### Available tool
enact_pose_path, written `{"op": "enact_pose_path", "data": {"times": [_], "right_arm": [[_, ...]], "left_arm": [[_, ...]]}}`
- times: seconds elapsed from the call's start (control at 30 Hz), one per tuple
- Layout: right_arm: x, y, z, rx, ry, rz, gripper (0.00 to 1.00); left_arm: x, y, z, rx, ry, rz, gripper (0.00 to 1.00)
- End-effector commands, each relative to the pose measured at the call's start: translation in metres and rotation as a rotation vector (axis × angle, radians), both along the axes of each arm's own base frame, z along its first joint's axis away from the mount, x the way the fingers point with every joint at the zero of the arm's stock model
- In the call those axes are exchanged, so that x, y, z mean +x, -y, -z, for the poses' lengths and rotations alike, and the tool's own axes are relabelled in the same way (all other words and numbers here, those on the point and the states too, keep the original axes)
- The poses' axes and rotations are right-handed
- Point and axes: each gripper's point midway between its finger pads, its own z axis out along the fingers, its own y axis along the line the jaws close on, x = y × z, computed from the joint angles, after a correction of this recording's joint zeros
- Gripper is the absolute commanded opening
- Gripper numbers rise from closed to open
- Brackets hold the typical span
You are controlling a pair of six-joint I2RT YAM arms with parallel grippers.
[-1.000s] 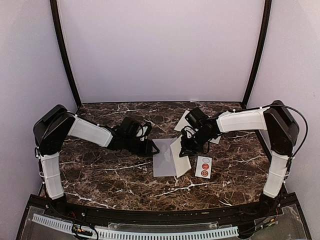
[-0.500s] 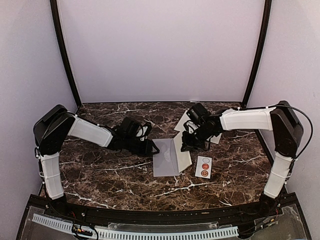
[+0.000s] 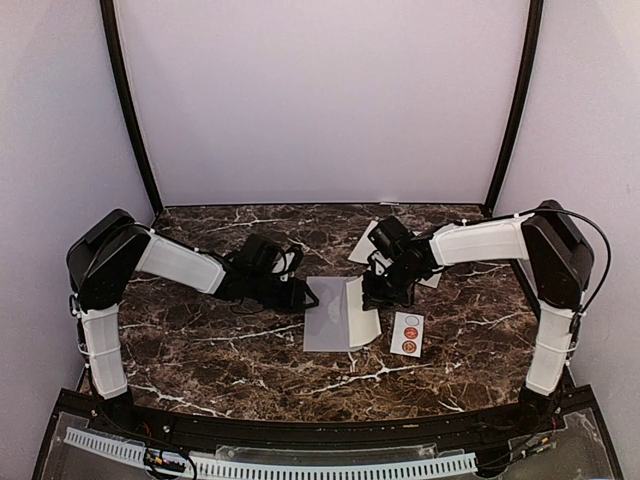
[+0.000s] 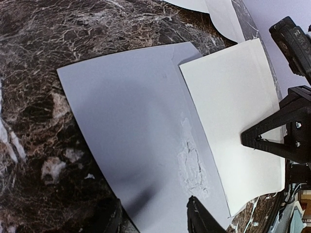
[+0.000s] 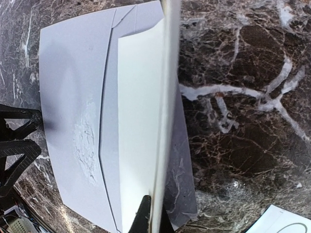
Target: Place the letter into the envelope and seal it
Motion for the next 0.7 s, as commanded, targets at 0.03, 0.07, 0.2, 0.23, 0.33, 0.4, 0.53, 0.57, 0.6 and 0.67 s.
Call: {"op": "enact_pose_path", "data": {"times": [0.03, 0.07, 0.2, 0.23, 0.33, 0.4, 0.53, 0.57, 0.6, 0.67], "right_arm": [[0.007, -0.005, 0.003, 0.024, 0.010, 0.020, 0.00], [0.008, -0.005, 0.004, 0.027, 0.010, 0.020, 0.00], [0.008, -0.008, 0.007, 0.036, 0.002, 0.023, 0.00], [0.008, -0.009, 0.007, 0.042, 0.001, 0.024, 0.00], [0.008, -0.011, 0.008, 0.054, -0.001, 0.027, 0.00], [0.008, -0.012, 0.009, 0.057, -0.004, 0.026, 0.00], [0.007, -0.015, 0.010, 0.078, -0.009, 0.026, 0.00], [0.007, -0.016, 0.010, 0.083, -0.012, 0.026, 0.00], [0.007, -0.016, 0.011, 0.087, -0.015, 0.026, 0.00], [0.005, -0.018, 0.012, 0.100, -0.020, 0.025, 0.00]], "left_arm": [[-0.021, -0.018, 0.035, 0.084, -0.114, -0.007, 0.44], [-0.022, -0.018, 0.035, 0.083, -0.114, -0.007, 0.44], [-0.023, -0.017, 0.034, 0.072, -0.119, -0.003, 0.44], [-0.023, -0.016, 0.034, 0.069, -0.120, -0.002, 0.44], [-0.024, -0.015, 0.034, 0.062, -0.123, -0.001, 0.44], [-0.024, -0.015, 0.034, 0.058, -0.125, -0.001, 0.44], [-0.025, -0.015, 0.034, 0.054, -0.126, 0.001, 0.44], [-0.025, -0.015, 0.034, 0.054, -0.126, 0.001, 0.44], [-0.025, -0.015, 0.034, 0.053, -0.126, 0.002, 0.44], [-0.025, -0.014, 0.033, 0.051, -0.126, 0.003, 0.44]]}}
